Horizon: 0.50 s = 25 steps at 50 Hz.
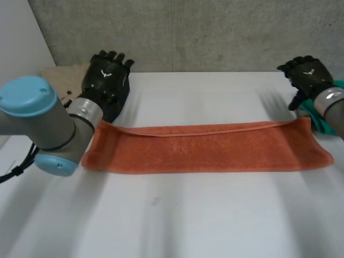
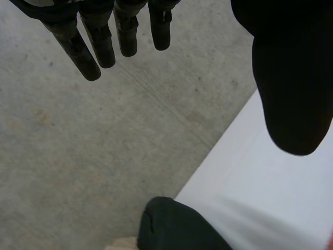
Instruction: Fold the laundry.
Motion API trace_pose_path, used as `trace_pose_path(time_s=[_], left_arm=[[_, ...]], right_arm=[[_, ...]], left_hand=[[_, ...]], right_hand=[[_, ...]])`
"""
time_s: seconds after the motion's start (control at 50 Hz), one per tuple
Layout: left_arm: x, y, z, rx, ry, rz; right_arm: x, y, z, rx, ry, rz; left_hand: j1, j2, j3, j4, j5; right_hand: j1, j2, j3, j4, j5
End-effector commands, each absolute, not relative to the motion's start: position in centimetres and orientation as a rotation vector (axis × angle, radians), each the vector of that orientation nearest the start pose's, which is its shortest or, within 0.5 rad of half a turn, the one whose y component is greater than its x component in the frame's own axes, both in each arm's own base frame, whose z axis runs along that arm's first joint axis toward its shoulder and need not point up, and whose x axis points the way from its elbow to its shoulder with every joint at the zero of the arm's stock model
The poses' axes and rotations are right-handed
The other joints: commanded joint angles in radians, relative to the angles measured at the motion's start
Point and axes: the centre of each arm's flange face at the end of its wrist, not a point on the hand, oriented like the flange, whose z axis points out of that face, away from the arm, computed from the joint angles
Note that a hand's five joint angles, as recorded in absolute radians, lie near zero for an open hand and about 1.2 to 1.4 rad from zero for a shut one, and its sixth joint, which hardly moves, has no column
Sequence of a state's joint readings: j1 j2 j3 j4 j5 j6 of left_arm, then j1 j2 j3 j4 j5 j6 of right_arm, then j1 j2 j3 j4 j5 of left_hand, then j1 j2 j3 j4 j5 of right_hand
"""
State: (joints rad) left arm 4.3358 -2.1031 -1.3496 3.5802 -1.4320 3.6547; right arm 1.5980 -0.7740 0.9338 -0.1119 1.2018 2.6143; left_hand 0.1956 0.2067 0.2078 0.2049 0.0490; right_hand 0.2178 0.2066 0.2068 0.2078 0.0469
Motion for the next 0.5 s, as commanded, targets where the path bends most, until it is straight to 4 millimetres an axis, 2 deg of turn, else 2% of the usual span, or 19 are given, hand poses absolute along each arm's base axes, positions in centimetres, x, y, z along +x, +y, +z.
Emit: trace_pose_path(time_s=[0.02,0.12,0.22,0.28,0.5], left_arm=[[-28.8,-34.4,24.2,1.077,1.838,-2.305],[-28.7,-34.8,22.7,1.178,2.005,-2.167],[-28.7,-35.4,20.3,1.268,2.203,-1.971],[-28.9,-35.7,18.6,1.305,2.275,-1.872],[-30.2,-38.4,14.9,1.357,2.166,-1.843]], right_arm=[[20.5,-44.6,21.1,-1.091,2.113,-2.141],[21.1,-44.5,20.4,-1.087,2.208,-2.039],[21.8,-44.4,18.5,-1.110,2.287,-1.889],[21.9,-44.8,17.2,-1.117,2.306,-1.862],[22.1,-46.6,12.9,-1.179,2.313,-1.913]], left_hand=[[-0.021,-0.032,-0.033,-0.030,-0.049],[-0.021,-0.032,-0.033,-0.030,-0.049],[-0.021,-0.032,-0.033,-0.030,-0.049],[-0.021,-0.032,-0.033,-0.030,-0.049],[-0.021,-0.032,-0.033,-0.030,-0.049]], right_hand=[[-0.043,-0.032,-0.032,-0.033,-0.047],[-0.043,-0.032,-0.032,-0.033,-0.047],[-0.043,-0.032,-0.032,-0.033,-0.047],[-0.043,-0.032,-0.032,-0.033,-0.047],[-0.043,-0.032,-0.032,-0.033,-0.047]])
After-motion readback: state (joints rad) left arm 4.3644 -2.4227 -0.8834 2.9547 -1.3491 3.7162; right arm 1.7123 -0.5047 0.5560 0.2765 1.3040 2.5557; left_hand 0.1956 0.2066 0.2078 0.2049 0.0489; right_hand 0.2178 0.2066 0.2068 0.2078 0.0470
